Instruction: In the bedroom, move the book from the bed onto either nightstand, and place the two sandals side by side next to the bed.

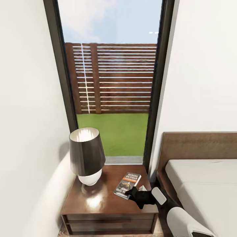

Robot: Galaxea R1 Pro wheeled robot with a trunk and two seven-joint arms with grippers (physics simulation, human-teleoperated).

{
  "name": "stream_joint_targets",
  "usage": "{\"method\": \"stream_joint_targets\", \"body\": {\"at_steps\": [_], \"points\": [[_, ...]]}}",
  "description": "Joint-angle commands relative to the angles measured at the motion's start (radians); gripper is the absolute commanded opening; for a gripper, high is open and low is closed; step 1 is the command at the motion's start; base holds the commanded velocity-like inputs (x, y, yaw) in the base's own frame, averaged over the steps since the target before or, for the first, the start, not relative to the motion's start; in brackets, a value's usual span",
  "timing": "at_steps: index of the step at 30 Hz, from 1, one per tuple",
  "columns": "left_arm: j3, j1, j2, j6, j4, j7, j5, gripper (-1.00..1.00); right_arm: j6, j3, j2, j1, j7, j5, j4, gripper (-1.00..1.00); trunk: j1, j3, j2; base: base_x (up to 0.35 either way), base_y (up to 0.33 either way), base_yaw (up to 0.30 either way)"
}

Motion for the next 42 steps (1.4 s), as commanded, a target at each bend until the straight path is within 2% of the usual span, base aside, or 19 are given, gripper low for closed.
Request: {"method": "stream_joint_targets", "body": {"at_steps": [1,8,24,31,42], "points": [[-0.006,-0.001,0.000,-0.003,0.001,0.002,0.008,1.00,0.005,-0.008,0.001,-0.001,0.000,0.007,-0.001,-1.00,0.000,-0.001,-0.001,0.000,0.000,0.000],[-0.006,-0.001,0.000,-0.004,0.001,0.002,0.008,1.00,0.005,-0.009,0.001,-0.007,-0.010,0.006,-0.002,-1.00,0.000,-0.001,-0.001,0.000,0.000,0.000],[-0.006,-0.001,0.000,-0.003,0.001,0.002,0.008,1.00,0.005,-0.009,0.001,-0.020,-0.016,0.006,-0.001,-1.00,0.061,-0.051,-0.113,0.000,0.000,0.000],[-0.006,-0.001,0.000,-0.004,0.001,0.002,0.008,1.00,0.005,-0.009,0.003,-0.022,-0.016,0.006,-0.001,-1.00,0.061,-0.051,-0.113,0.000,0.000,0.000],[-0.009,-0.001,0.000,-0.003,0.001,0.002,0.008,1.00,0.005,-0.009,0.007,-0.026,-0.017,0.006,0.000,-1.00,0.103,-0.086,-0.190,0.000,0.000,0.000]]}}
